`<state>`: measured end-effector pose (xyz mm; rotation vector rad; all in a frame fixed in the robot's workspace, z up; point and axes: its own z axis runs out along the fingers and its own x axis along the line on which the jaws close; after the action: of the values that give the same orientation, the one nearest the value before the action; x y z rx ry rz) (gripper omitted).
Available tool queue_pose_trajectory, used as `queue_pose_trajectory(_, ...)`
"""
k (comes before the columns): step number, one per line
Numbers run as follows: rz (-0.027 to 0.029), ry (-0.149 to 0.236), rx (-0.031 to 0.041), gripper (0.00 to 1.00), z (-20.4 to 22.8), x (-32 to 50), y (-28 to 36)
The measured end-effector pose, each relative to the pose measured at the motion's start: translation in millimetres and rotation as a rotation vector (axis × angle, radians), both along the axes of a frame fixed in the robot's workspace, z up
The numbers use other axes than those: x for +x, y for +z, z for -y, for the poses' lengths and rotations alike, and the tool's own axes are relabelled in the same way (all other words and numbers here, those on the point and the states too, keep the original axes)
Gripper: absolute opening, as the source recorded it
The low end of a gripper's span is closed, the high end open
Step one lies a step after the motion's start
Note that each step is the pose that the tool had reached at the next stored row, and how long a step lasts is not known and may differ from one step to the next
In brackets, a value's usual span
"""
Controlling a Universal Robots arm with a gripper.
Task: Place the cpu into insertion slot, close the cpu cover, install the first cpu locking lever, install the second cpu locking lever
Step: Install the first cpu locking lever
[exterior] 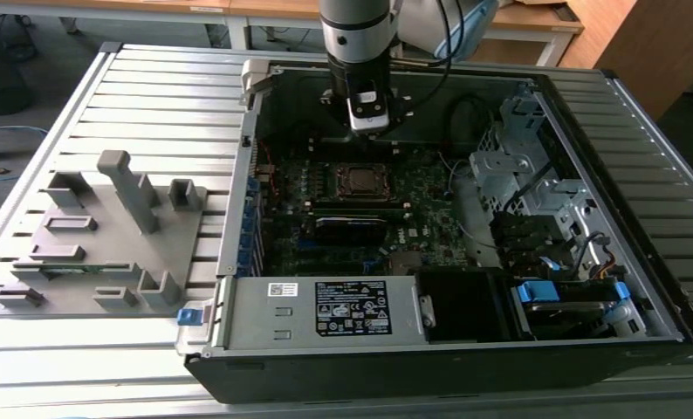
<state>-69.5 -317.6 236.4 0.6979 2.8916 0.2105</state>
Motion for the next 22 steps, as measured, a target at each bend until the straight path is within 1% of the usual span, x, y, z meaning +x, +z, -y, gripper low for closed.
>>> queue_pose_trajectory(2, 0.0002, 0.000, 0.0002, 0.11, 1.5, -0.8, -0.1)
queue_pose_trajectory(6, -0.0001, 0.001, -0.0002, 0.11, 1.6, -0.8, 0.5)
queue_pose_trajectory(9, 0.0001, 0.001, 0.0001, 0.11, 1.6, -0.8, 3.5)
queue_pose_trajectory(13, 0.0001, 0.001, 0.0025, 0.11, 1.6, -0.8, 9.9)
queue_pose_trajectory(20, 0.0001, 0.001, 0.0027, 0.11, 1.6, -0.8, 10.4)
queue_pose_trajectory(21, -0.0014, 0.001, 0.0027, 0.11, 1.6, -0.8, 10.4)
queue_pose_trajectory(22, -0.0044, 0.001, 0.0026, 0.11, 1.6, -0.7, 10.3)
